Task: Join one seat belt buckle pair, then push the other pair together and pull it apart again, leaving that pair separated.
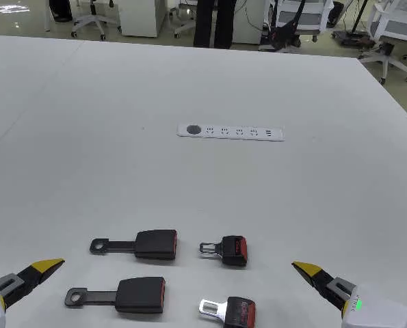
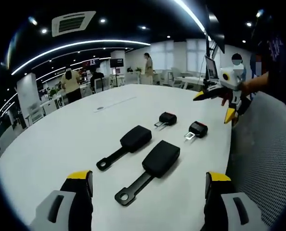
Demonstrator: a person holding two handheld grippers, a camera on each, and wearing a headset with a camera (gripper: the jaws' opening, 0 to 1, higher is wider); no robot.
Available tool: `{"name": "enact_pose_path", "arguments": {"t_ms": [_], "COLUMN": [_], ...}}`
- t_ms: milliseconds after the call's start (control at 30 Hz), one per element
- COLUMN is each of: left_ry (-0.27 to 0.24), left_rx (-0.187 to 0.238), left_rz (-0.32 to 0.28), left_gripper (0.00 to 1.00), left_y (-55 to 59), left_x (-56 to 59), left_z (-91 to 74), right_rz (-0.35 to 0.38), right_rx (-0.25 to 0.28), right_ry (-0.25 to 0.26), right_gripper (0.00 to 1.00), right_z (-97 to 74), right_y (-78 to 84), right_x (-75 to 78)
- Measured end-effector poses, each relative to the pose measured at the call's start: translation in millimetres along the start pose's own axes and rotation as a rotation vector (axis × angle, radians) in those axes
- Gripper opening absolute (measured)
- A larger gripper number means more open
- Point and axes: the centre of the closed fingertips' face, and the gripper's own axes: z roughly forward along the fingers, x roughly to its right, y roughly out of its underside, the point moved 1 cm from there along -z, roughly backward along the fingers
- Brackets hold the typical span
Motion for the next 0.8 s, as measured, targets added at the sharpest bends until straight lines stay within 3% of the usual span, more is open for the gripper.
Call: {"name": "enact_pose_path", "arguments": {"t_ms": [800], "left_ry": [-0.003], "left_rx": [-0.001], "left_rz": [0.006], "left_gripper": [0.99], "left_y": [-0.8], "left_x": [1.8], "left_z": [0.2], "right_rz": [0.000], "right_rx": [-0.001], "right_ry": [0.001], "right_gripper": [0.99], "right_z": [-0.7], "right_y": [1.4], "right_x": [2.3]}}
